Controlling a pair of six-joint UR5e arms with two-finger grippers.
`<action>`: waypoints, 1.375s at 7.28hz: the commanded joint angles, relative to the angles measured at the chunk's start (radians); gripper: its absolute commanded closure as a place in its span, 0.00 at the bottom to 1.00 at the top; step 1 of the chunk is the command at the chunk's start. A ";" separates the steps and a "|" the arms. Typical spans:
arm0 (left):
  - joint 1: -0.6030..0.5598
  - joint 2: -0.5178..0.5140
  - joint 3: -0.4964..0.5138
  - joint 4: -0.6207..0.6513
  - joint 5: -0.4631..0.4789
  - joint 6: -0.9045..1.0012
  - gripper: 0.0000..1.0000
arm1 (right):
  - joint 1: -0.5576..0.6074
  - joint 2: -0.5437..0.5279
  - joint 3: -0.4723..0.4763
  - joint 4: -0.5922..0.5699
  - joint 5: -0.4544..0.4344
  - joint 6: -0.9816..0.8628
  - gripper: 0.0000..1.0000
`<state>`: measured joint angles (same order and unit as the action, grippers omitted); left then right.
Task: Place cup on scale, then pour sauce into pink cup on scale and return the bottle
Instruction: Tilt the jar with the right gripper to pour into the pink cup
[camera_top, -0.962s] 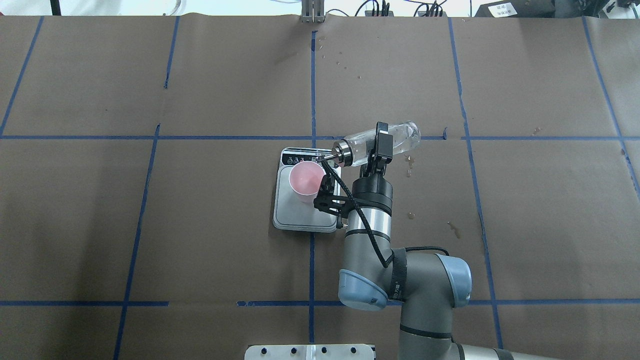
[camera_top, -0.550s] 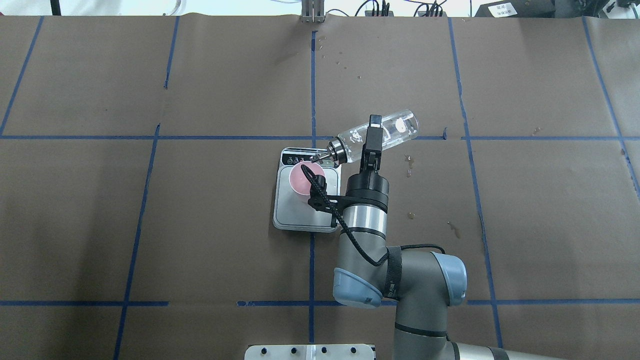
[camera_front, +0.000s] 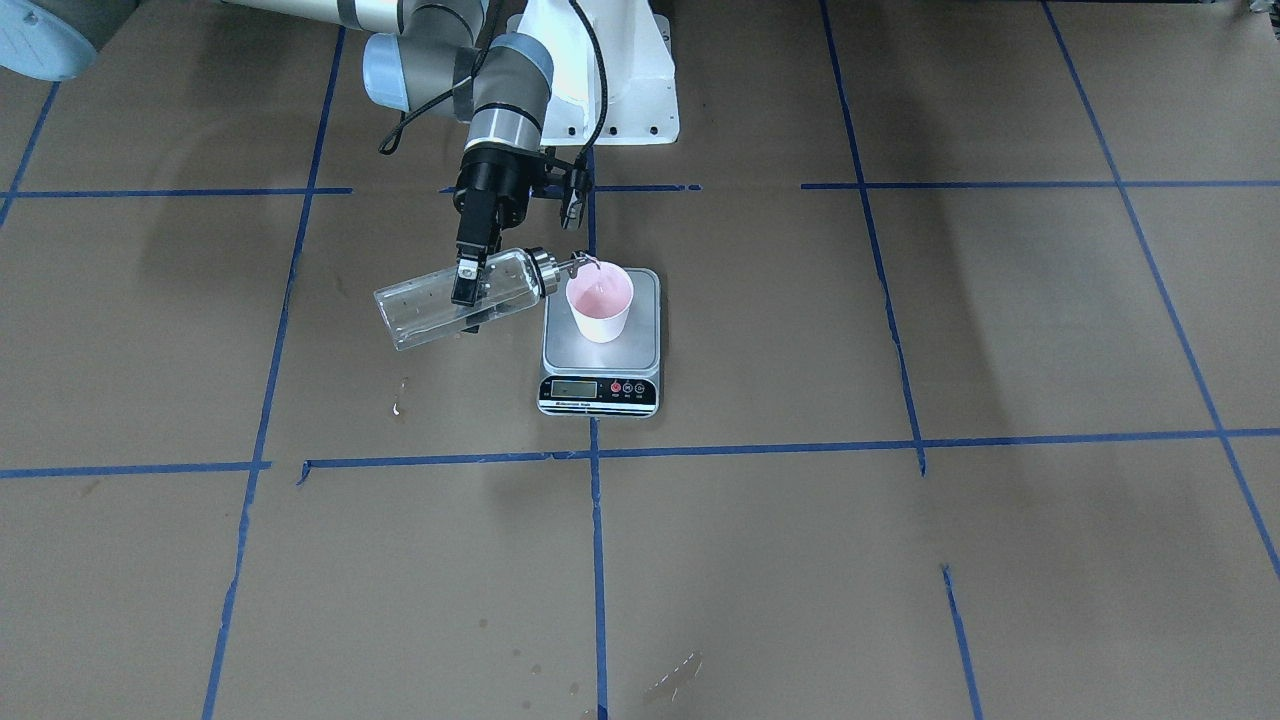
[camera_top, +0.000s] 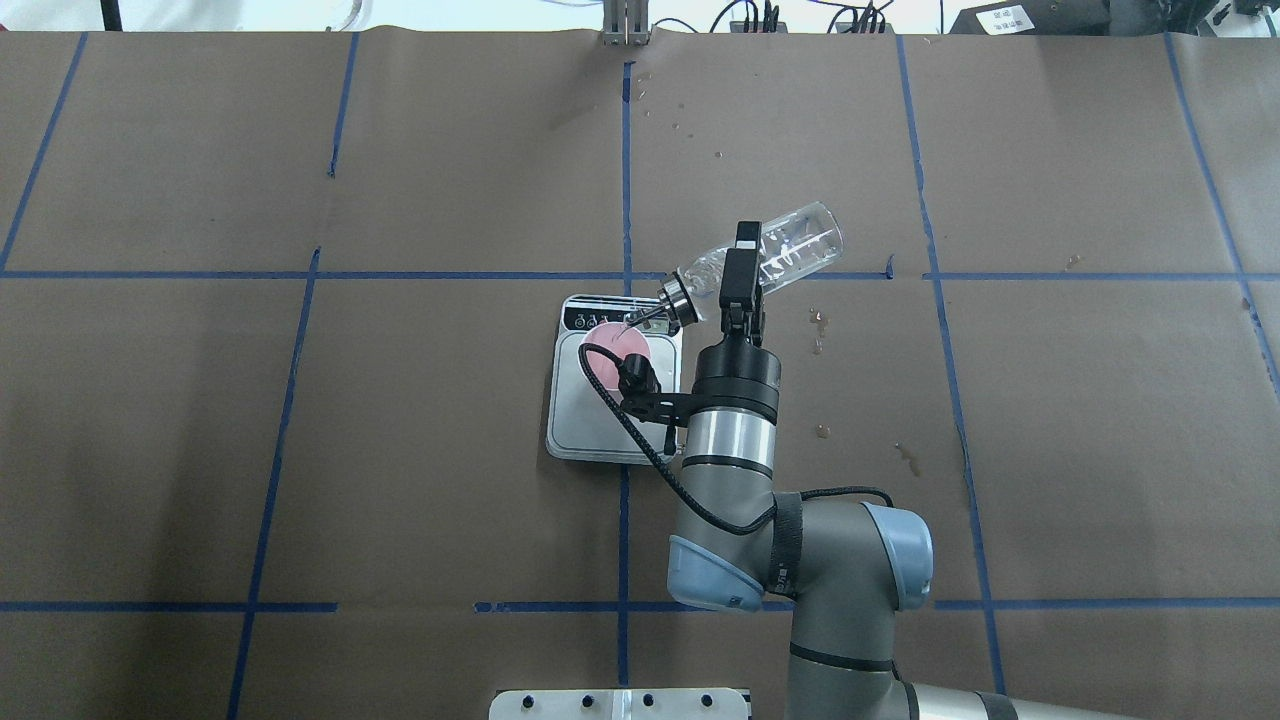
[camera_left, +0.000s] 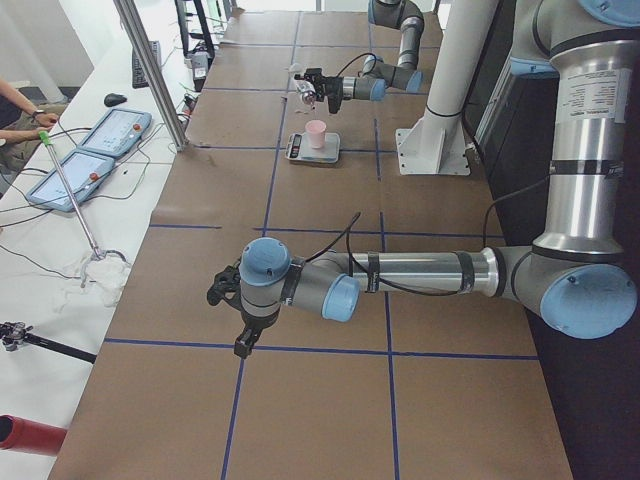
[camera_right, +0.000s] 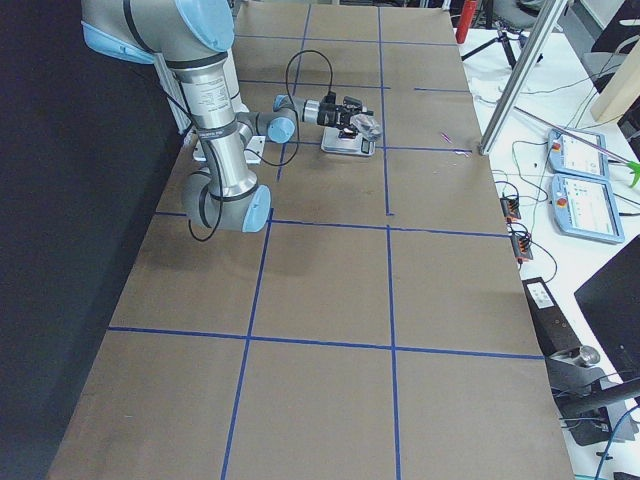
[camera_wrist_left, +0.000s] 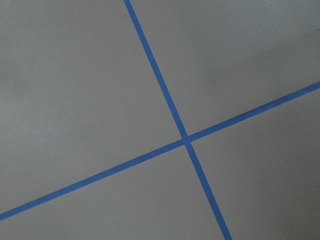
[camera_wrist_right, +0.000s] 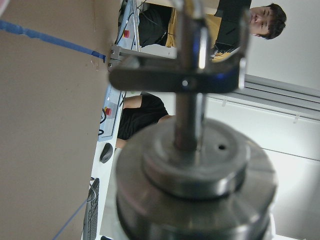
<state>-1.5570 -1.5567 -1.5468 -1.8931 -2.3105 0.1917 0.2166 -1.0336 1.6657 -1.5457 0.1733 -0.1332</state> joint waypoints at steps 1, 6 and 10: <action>0.000 0.000 0.001 0.000 -0.001 0.000 0.00 | 0.003 0.000 -0.001 -0.001 -0.038 -0.086 1.00; -0.002 -0.009 -0.001 0.002 -0.004 0.000 0.00 | 0.006 0.000 0.000 0.002 -0.087 -0.259 1.00; -0.002 -0.011 -0.004 0.002 -0.004 0.000 0.00 | 0.006 -0.020 0.008 0.103 -0.078 -0.215 1.00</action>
<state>-1.5585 -1.5680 -1.5497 -1.8914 -2.3148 0.1917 0.2224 -1.0414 1.6756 -1.5049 0.0929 -0.3636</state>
